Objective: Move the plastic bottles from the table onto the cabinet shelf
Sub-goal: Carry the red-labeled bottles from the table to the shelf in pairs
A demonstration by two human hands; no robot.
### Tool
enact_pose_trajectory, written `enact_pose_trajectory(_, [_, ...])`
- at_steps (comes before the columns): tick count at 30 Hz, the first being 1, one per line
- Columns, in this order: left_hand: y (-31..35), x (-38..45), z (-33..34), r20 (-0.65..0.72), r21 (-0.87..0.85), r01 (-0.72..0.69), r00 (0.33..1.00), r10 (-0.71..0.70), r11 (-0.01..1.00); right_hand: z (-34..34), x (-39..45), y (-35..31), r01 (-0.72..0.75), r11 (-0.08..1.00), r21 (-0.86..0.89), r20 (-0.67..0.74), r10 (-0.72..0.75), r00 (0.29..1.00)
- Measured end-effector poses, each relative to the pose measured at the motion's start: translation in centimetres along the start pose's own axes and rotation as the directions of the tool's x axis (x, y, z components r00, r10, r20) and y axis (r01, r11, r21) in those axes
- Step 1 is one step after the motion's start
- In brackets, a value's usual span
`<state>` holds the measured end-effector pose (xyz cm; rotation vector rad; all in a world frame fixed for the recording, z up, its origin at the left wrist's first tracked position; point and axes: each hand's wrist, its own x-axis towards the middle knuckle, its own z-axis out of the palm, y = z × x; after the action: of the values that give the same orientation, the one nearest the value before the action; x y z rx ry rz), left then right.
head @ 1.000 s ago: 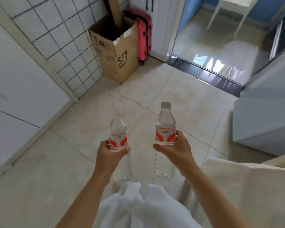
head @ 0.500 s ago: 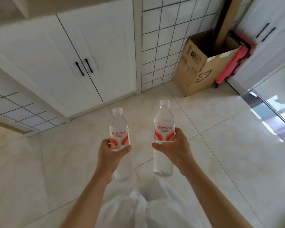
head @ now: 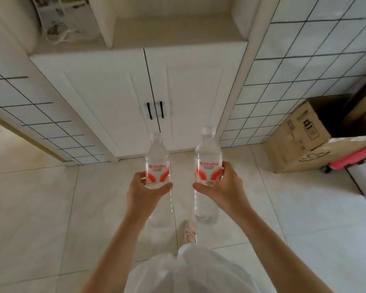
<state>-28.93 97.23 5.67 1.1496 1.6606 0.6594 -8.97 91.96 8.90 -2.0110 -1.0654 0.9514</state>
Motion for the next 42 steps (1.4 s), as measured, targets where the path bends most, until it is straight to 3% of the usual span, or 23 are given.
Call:
enact_pose_trajectory(14, [8.1, 17.1, -0.9, -0.109, -0.079, 0.033, 0.993, -0.041, 0.996, 3.4, 19.1, -9.3, 0.039, 0.999, -0.001, 0.093, -0.039, 0.995])
enact_pose_trajectory(24, [17.2, 32.6, -5.7, -0.09, -0.03, -0.131, 0.988, 0.128, 0.991, 7.8, 31.8, -19.9, 0.096, 0.995, 0.035, 0.031, -0.097, 0.995])
enact_pose_trajectory(32, [26.2, 40.1, -6.2, -0.084, -0.069, -0.323, 0.945, 0.317, 0.944, 6.3, 40.2, -28.3, 0.225, 0.972, 0.07, -0.049, -0.222, 0.974])
enact_pose_trajectory(36, [30.3, 42.7, -5.5, -0.155, -0.111, -0.419, 0.903, 0.401, 0.901, 5.2, 44.0, -31.7, 0.3, 0.948, 0.102, -0.1, -0.291, 0.952])
enact_pose_trajectory(42, [33.9, 45.8, -4.6, -0.309, -0.01, -0.466, 0.843, 0.441, 0.884, 5.2, 48.3, -34.0, 0.428, 0.9, 0.083, -0.161, -0.412, 0.897])
